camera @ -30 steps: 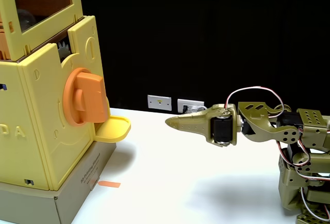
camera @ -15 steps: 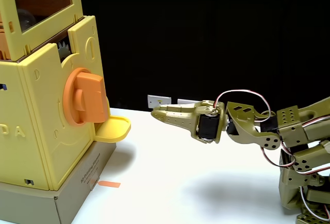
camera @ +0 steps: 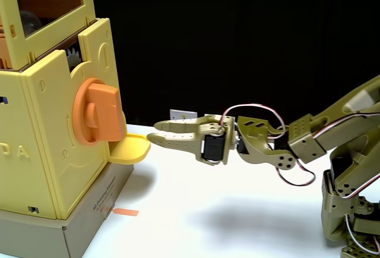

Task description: Turn the button of vending machine.

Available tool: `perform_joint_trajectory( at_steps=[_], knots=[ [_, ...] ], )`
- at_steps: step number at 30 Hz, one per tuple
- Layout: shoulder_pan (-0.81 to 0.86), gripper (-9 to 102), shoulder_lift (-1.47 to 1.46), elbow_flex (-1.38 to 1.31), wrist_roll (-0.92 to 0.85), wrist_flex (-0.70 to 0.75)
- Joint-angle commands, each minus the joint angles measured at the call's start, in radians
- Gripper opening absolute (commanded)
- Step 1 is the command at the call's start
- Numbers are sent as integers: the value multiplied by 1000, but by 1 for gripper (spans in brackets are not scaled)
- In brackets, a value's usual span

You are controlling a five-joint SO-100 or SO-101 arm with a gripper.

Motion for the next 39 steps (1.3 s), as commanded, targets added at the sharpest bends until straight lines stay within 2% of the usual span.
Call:
perform_joint_trajectory(
  at_steps=[1,11,24,39],
  knots=[
    [28,25,-75,-123,-8,-15],
    [75,32,-265,-383,31,89],
    [74,26,-425,-558,28,117],
    [66,13,-471,-600,-23,117]
  ],
)
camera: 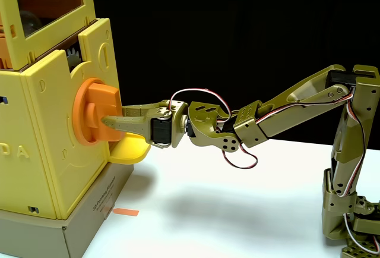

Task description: Turn the button of vending machine.

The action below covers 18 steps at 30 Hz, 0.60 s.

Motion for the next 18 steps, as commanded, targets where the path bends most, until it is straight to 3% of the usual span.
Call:
perform_joint_trajectory(
  at_steps=[1,8,18],
  knots=[
    [0,13,3,-49,-12,2],
    [-3,11,2,-49,-18,2],
    [-31,-1,-2,-44,-28,2]
  ],
)
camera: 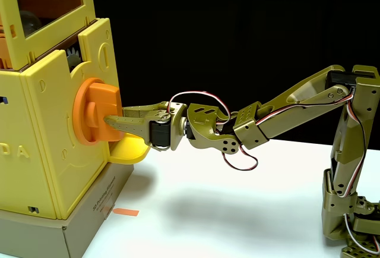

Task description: Turn the button of vending machine.

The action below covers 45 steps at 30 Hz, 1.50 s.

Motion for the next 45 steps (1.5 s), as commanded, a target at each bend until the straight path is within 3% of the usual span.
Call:
perform_joint_trajectory(
  at_steps=[1,8,15,31,40,45],
  knots=[
    [-9,-1,5,-41,-5,2],
    [-12,-1,5,-40,9,2],
    [-8,-1,20,-35,293,15],
    [-37,-1,109,-25,1338,-11],
    [-3,0,124,-17,2273,97],
    [0,0,150,-3,2671,144]
  ],
)
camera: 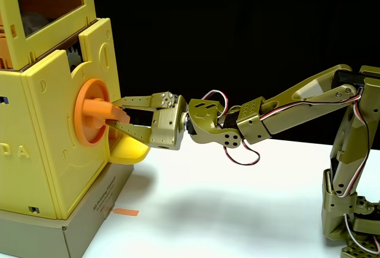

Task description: Turn the button of vending machine.

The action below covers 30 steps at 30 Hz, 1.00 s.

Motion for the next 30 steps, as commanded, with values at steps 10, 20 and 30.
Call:
perform_joint_trajectory(
  at_steps=[10,20,30],
  knots=[
    [20,0,115,14,735,18],
    [-29,8,129,26,781,51],
    [-69,20,210,91,752,41]
  ],
)
